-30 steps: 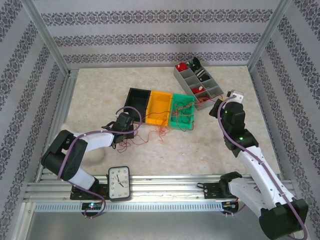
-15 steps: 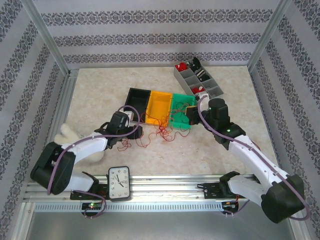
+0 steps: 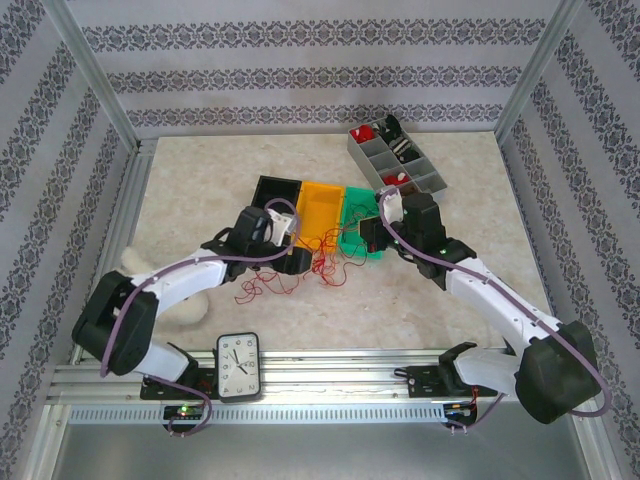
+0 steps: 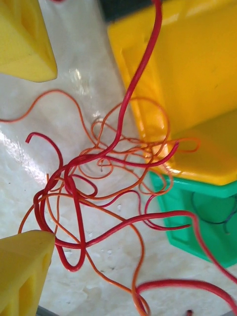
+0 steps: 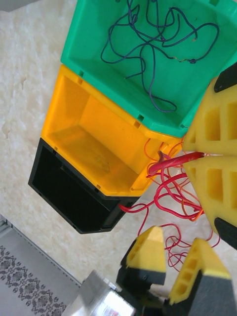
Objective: Untangle the cables
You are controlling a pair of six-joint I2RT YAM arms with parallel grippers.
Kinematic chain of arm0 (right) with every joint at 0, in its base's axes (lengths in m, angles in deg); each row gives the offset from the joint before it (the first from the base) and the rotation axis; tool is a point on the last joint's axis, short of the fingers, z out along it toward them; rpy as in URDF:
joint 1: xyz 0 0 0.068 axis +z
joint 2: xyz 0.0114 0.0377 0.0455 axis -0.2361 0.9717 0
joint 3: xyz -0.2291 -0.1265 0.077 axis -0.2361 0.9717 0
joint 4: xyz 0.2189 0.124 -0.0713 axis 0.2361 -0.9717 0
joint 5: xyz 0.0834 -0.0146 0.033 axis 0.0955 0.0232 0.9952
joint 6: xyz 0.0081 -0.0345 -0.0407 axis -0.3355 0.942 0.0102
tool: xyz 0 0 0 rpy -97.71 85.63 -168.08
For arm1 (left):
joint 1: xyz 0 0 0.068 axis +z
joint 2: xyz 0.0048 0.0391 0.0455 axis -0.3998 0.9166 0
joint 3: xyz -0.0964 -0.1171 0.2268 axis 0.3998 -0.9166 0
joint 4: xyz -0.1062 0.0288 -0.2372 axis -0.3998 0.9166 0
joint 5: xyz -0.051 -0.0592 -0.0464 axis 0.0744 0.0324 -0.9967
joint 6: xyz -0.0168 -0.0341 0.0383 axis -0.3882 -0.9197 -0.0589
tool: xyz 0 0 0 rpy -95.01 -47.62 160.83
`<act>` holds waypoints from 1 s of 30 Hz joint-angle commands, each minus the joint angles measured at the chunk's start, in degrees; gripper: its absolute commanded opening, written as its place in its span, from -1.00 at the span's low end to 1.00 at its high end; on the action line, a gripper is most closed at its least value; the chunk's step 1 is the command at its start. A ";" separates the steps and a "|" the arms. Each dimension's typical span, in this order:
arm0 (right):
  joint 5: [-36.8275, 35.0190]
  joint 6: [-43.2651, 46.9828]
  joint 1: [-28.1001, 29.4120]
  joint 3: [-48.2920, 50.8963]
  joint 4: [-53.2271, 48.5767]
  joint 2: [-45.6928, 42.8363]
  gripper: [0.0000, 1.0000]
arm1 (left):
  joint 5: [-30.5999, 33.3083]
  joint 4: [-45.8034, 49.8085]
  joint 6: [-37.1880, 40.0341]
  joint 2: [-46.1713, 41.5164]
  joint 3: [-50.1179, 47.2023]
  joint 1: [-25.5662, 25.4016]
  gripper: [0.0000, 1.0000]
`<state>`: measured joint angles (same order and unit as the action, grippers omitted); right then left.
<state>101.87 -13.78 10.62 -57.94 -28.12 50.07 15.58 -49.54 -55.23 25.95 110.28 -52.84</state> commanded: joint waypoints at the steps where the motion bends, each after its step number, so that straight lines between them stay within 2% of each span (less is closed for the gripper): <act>1: -1.19 -0.38 0.51 -1.79 1.97 0.04 -0.98 | -3.13 2.84 2.43 3.27 2.92 -1.26 0.58; 9: -1.81 -1.06 0.56 -0.82 3.02 0.83 -0.98 | -5.41 5.77 4.53 6.19 6.60 -2.36 0.57; 14: -2.64 -0.90 0.52 -0.59 3.39 1.48 -0.99 | -3.07 7.77 6.44 2.67 6.57 -2.36 0.56; 17: -1.82 -1.16 0.51 -0.69 3.83 2.29 -0.99 | -4.78 8.60 6.38 1.62 7.18 -2.41 0.56; 25: -2.29 -1.73 0.38 -1.16 5.03 3.00 -0.99 | -6.40 10.48 6.47 7.92 11.40 -4.27 0.38; 30: -1.94 -2.85 0.16 -1.35 6.12 3.03 -0.99 | -4.48 9.63 6.42 11.20 12.85 -4.47 0.26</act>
<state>99.97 -15.28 10.59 -58.09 -24.55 52.96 10.51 -41.59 -49.94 35.83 121.84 -56.89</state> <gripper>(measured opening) 0.061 0.645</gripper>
